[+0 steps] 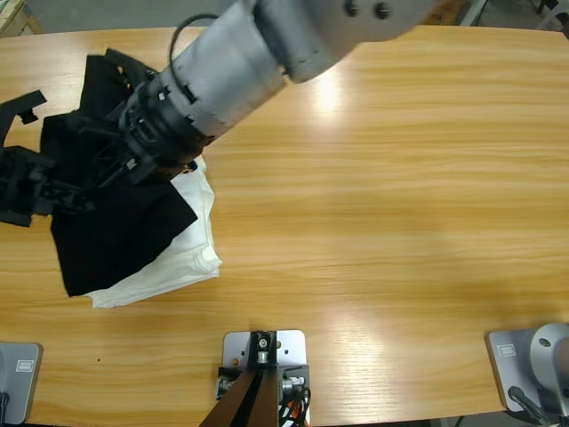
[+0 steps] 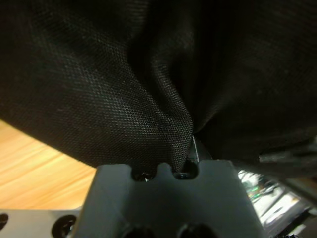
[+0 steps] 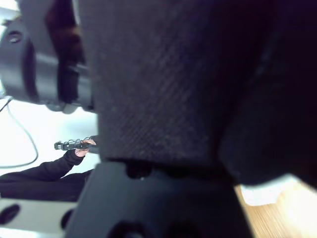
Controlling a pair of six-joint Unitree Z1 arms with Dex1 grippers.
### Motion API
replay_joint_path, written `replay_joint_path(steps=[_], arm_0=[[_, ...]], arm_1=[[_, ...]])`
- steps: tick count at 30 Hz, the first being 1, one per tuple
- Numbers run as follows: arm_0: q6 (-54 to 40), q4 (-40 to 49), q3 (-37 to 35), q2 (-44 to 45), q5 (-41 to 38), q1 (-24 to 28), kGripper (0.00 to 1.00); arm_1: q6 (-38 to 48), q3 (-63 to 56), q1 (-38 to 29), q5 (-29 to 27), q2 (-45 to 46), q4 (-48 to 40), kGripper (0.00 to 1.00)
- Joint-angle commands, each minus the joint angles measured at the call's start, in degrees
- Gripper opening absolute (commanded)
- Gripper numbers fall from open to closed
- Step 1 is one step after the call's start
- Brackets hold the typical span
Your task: Fold clothes
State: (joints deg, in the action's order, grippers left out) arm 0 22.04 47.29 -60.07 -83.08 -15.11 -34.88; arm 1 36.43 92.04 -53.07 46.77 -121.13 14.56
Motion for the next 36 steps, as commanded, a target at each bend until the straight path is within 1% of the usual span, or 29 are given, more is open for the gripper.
replay_joint_path(steps=[1, 3, 6, 17, 19, 20, 21, 22, 23, 24, 25, 27, 29, 32, 36], arm_0=[[-13.39, 5.18, 1.3, -1.84, 0.61, 10.0, 0.0], [-15.54, 5.18, 0.85, -2.49, 0.61, 12.71, 0.0], [-17.15, 5.09, 0.21, -4.24, 0.61, 14.82, 0.0], [-18.88, 4.83, -0.86, -12.59, -1.68, 14.49, 0.0], [-18.9, 4.83, -0.98, -13.97, -1.68, 14.49, 0.0], [-18.88, 4.81, -0.96, -14.81, -1.68, 14.49, 0.0], [-18.79, 4.74, -0.98, -15.62, -1.87, 14.47, 0.302], [-18.7, 4.62, -1.19, -16.04, -2.1, 14.43, 0.624], [-18.6, 4.46, -1.3, -15.97, -1.99, 14.4, 0.714], [-18.28, 4.39, -1.32, -15.72, -1.76, 14.4, 0.74], [-18.17, 4.39, -1.35, -15.51, -1.68, 14.42, 0.746], [-17.91, 4.37, -1.39, -14.63, -0.53, 14.57, 0.754], [-17.26, 3.77, -1.77, -12.07, 1.28, 14.31, 0.752], [-16.42, 1.82, -1.77, -5.02, 3.88, 14.05, 0.752], [-14.61, 1.61, -1.86, 3.65, 8.7, 14.05, 0.748]], arm_1=[[0.57, 2.98, -1.77, -2.05, -5.87, 2.58, 0.0], [0.49, 3.53, -1.77, -2.05, -6.33, 2.58, 0.0], [0.4, 4.58, -1.77, -1.77, -7.75, 2.68, 0.0], [-0.57, 4.81, -1.69, -1.39, -10.93, 4.47, 0.0], [-0.66, 4.97, -1.67, -2.67, -10.83, 5.14, 0.0], [-0.66, 4.95, -1.62, -4.25, -10.57, 5.41, 0.0], [-0.6, 4.92, -1.62, -5.97, -10.11, 5.72, 0.0], [-0.23, 5.04, -1.62, -8.12, -9.39, 6.35, 0.057], [0.4, 5.29, -1.62, -10.53, -8.72, 7.64, 0.644], [0.57, 5.37, -1.65, -11.76, -8.33, 8.34, 0.948], [0.49, 5.34, -1.65, -11.99, -8.03, 8.46, 0.999], [0.4, 5.34, -1.62, -13.01, -7.54, 9.25, 1.0], [0.4, 5.34, -1.62, -15.15, -6.58, 10.22, 1.0], [0.4, 5.25, -1.6, -17.86, -4.89, 11.65, 1.0], [-0.59, 5.22, -1.58, -20.53, -1.28, 13.97, 1.0]])
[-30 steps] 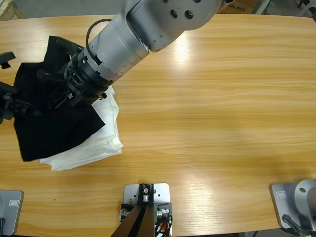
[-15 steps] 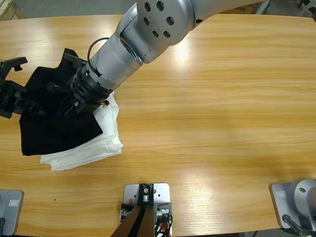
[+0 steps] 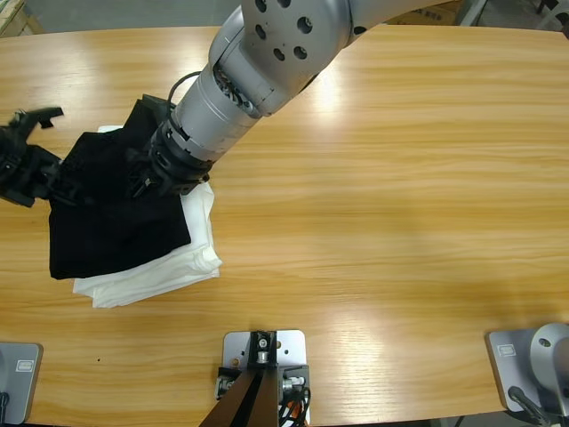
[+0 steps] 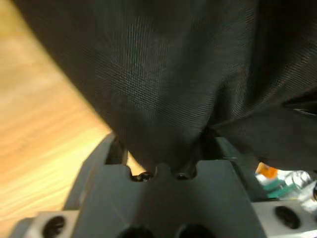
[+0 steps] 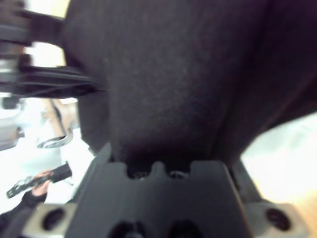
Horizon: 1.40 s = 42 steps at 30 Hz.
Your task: Fold clothes
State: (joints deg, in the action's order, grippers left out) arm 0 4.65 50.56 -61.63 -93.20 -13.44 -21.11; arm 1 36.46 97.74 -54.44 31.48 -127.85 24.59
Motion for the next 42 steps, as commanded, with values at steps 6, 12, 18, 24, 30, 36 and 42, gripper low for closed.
replay_joint_path(steps=[6, 12, 18, 24, 30, 36, 42], arm_0=[[5.64, -1.69, 0.69, 16.96, 7.83, 0.23, 0.747], [12.86, -8.09, 0.69, 14.73, 1.18, -1.87, 0.757], [13.13, -14.24, 1.27, 2.64, -8.8, 0.01, 0.077], [13.64, -16.3, 0.32, -2.81, -8.71, 0.3, 0.0], [13.37, -16.72, 1.05, -3.66, -8.71, 1.16, 0.0], [12.86, -16.72, 1.21, -5.73, -8.71, 1.16, 0.0], [12.76, -17.23, 1.07, -8.03, -8.62, 1.61, 0.0]], arm_1=[[-4.63, -0.15, 3.21, -5.75, 12.94, 6.61, 0.344], [-8.79, -2.94, 5.22, 4.36, 13.64, 4.04, 0.0], [-7.56, -8.51, 5.18, 20.41, 7.0, -10.51, 0.0], [-7.28, -9.76, 5.18, 25.52, 1.04, -16.1, 0.0], [-7.28, -12.89, 5.13, 26.84, -2.95, -19.25, 0.0], [-7.33, -18.46, 5.13, 26.09, -4.08, -21.81, 0.0], [-7.28, -20.19, 5.13, 24.47, -3.74, -22.04, 0.0]])
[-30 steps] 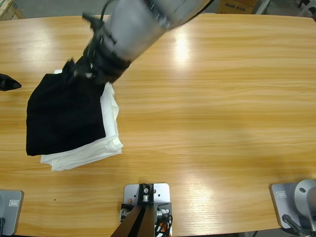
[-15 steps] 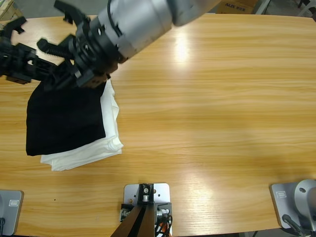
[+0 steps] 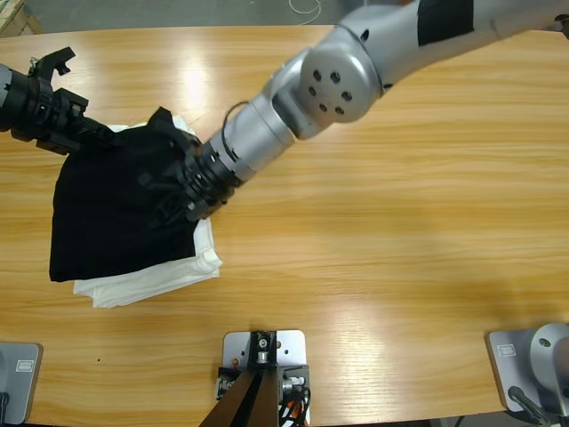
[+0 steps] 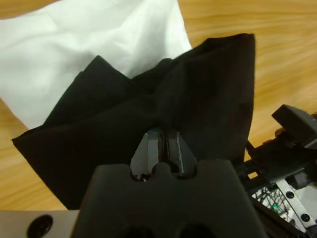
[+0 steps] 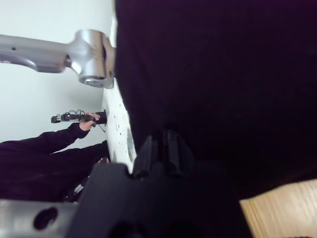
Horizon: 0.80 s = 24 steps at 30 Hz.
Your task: Fold clothes
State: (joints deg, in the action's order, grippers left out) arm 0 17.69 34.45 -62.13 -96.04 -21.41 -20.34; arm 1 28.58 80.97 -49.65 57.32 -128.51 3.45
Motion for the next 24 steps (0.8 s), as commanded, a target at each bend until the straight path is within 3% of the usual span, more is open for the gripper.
replay_joint_path(steps=[1, 5, 8, 11, 14, 17, 19, 22, 24], arm_0=[[-0.28, -1.17, 1.57, -5.79, -0.65, 1.06, 0.0], [-1.0, -1.22, 1.57, -7.81, 0.83, 2.89, 0.0], [-2.64, -0.63, 0.76, -5.86, 0.83, 8.92, 0.034], [-4.47, 3.7, -4.37, -1.34, 0.51, 14.45, 0.144], [-5.1, 8.57, -11.0, 2.79, 0.12, 15.46, 0.151], [-3.9, 9.94, -12.02, 8.01, -2.88, 13.43, 0.149], [-2.08, 10.85, -10.03, 11.59, -3.97, 8.21, 0.145], [2.79, 9.87, -1.64, 17.87, -3.29, 0.25, 0.145], [6.27, 5.32, 8.83, 22.97, -3.48, -1.44, 0.14]], arm_1=[[0.6, -3.69, 0.35, -1.51, -2.98, -0.9, 0.0], [0.6, -5.42, 0.35, -2.29, -2.03, -0.88, 0.0], [0.6, -6.38, 0.35, -2.43, -1.48, -0.76, 0.0], [0.6, -6.45, 0.35, -2.48, -1.46, -0.72, 0.0], [0.6, -6.05, 0.35, -2.51, -1.66, -0.72, 0.0], [0.6, -5.59, 0.35, -2.71, -1.25, -0.65, 0.0], [0.6, -5.47, 0.35, -2.97, -0.62, -0.55, 0.0], [0.51, -5.47, 0.35, -3.09, -0.02, 0.19, 0.0], [0.47, -4.77, 0.35, -3.09, 0.1, 0.6, 0.0]])
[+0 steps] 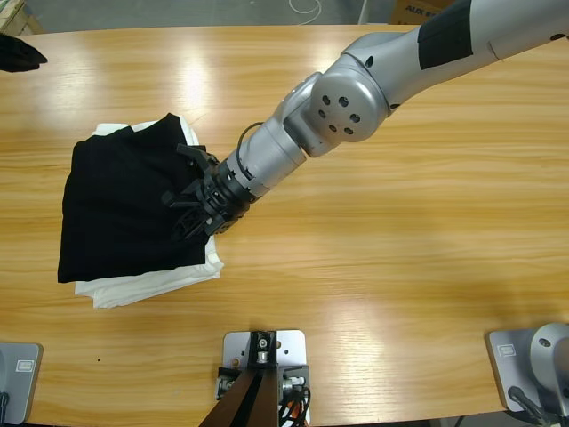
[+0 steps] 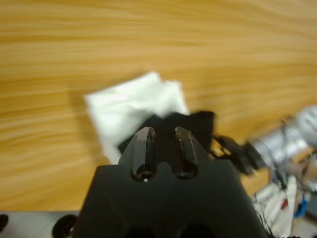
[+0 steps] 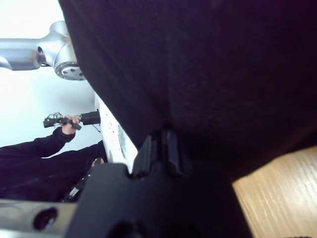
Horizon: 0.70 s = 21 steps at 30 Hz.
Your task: Fold clothes
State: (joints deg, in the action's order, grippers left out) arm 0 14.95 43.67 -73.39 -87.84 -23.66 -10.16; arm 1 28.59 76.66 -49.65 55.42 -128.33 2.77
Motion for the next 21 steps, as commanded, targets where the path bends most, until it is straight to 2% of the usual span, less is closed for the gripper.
replay_joint_path(steps=[1, 4, 6, 12, 21], arm_0=[[10.38, -5.93, 25.26, 17.55, -1.39, -11.64, 0.14], [11.33, -8.48, 36.86, 24.02, -1.76, -9.39, 0.131], [11.31, -11.45, 40.38, 24.63, -2.67, -7.73, 0.131], [11.3, -19.43, 39.5, 16.37, -3.39, -8.88, 0.135], [14.78, -21.14, 33.27, 12.91, -4.43, -13.9, 0.123]], arm_1=[[0.43, -0.2, 0.35, -1.24, 0.03, 1.55, 0.0], [0.24, 0.13, 0.35, -1.28, 0.1, 2.22, 0.0], [0.24, 0.42, 0.35, -1.28, -0.04, 2.47, 0.0], [0.1, 0.84, 0.35, -1.77, 0.01, 3.73, 0.0], [-0.04, 1.29, 0.35, -1.71, -1.01, 4.0, 0.0]])
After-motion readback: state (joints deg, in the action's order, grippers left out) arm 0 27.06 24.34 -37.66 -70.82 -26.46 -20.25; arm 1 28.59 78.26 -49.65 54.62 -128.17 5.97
